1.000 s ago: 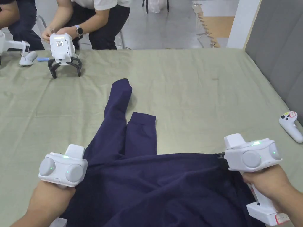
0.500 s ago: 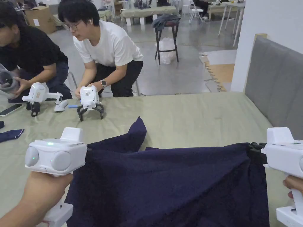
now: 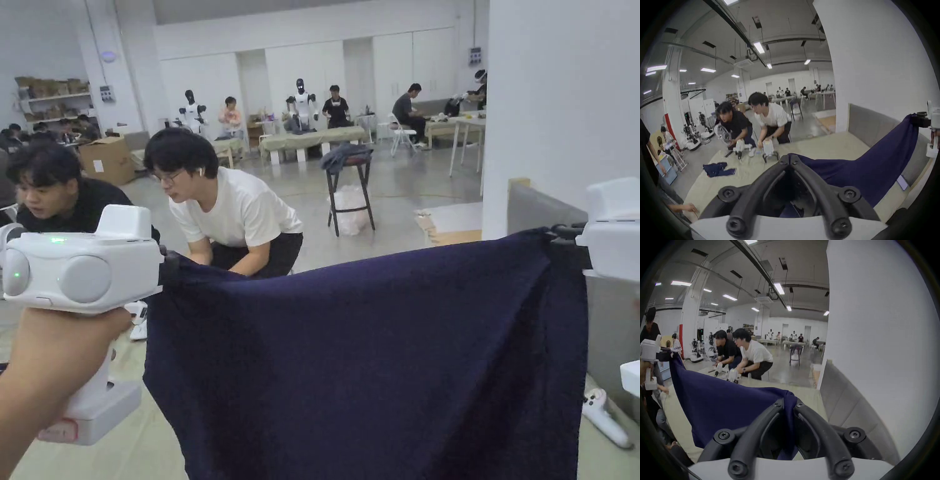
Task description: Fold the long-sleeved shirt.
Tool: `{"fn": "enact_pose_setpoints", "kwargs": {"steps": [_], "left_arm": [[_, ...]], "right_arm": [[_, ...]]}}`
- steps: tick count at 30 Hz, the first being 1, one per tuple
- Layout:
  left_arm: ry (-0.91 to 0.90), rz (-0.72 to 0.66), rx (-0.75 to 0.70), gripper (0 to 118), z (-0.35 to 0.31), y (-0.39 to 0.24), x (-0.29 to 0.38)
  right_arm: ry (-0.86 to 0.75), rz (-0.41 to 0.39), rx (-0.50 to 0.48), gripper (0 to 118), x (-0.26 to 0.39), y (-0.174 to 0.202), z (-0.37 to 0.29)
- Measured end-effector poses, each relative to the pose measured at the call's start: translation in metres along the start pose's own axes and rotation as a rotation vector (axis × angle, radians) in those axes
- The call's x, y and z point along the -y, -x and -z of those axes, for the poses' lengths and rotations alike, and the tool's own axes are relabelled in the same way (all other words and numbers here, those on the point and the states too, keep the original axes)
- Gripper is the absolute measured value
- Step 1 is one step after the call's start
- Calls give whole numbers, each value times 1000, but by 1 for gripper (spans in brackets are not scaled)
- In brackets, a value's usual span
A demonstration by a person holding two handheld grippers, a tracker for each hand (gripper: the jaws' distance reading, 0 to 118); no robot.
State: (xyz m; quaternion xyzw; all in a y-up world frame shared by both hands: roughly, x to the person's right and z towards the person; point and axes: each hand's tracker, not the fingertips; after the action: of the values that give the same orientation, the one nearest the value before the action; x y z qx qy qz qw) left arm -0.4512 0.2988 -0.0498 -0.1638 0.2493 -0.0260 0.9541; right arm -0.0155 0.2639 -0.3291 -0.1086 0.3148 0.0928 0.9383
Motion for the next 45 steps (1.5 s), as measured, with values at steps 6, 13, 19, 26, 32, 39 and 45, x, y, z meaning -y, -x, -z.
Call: {"fn": "enact_pose_setpoints", "kwargs": {"steps": [6, 13, 19, 26, 32, 39, 45], "left_arm": [[-110, 20, -16, 2, -22, 9, -76], [-227, -19, -31, 2, -54, 38, -167], [-335, 8, -102, 2, -84, 51, -237], [-402, -10, -197, 2, -84, 36, -275], [-405, 5, -212, 2, -71, 33, -297], [-415, 45, -255, 2, -24, 25, -326], [-457, 60, -283, 2, 21, 19, -369]], "right_arm": [[-113, 14, 52, 7, -75, 1, -27], [-239, -25, 83, 7, -159, 4, -73], [-296, -107, 155, 7, -241, 5, -96], [-328, -71, 205, 7, -303, 9, -92], [-321, -48, 247, 7, -321, 4, -66], [-341, -85, 314, 7, -339, 3, -29], [-364, -66, 357, 7, -378, -10, 19]]}}
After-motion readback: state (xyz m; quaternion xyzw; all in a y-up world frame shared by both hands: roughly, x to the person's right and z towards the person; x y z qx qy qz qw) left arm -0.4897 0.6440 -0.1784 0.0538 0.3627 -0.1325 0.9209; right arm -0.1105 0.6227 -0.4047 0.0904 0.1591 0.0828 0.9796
